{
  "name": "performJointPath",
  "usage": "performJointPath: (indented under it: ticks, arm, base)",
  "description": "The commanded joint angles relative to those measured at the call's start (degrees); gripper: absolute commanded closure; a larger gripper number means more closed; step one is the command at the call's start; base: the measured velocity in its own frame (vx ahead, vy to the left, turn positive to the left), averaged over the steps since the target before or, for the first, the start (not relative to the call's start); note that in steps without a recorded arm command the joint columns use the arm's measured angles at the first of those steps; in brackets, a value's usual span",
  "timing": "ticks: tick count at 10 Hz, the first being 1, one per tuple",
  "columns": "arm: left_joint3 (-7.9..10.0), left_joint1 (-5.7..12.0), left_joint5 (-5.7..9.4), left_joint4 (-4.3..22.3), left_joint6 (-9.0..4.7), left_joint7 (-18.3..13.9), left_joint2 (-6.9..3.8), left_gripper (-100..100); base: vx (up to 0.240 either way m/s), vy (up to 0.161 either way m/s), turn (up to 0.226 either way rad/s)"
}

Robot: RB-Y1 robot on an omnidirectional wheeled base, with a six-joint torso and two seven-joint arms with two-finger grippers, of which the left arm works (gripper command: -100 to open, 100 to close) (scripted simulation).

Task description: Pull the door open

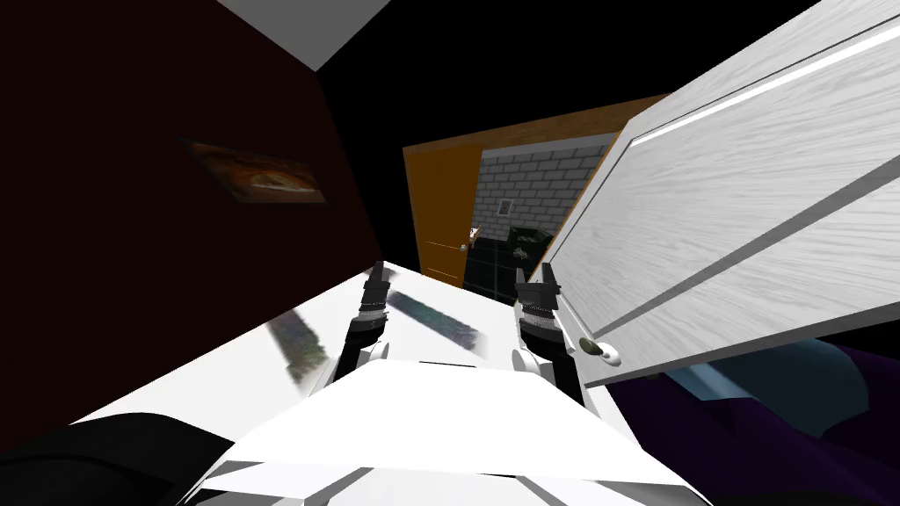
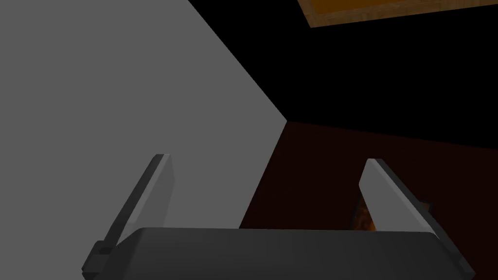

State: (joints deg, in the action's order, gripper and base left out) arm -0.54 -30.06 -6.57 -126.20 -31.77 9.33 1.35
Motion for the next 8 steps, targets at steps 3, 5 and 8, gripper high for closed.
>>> performJointPath:
  ticks: [3, 5, 8]
  arm:
    - [0.07, 1.08, -0.33, 3.6, -0.65, 3.3, -1.50, -100]
    - [0.11, 1.86, -0.57, 6.2, -1.12, 5.7, -2.34, -100]
    - [0.17, 2.76, -0.84, 9.2, -1.67, 8.5, -3.18, -100]
  base:
    - [0.130, -0.027, -0.041]
    - [0.188, -0.054, -0.051]
    - [0.140, -0.065, -0.039]
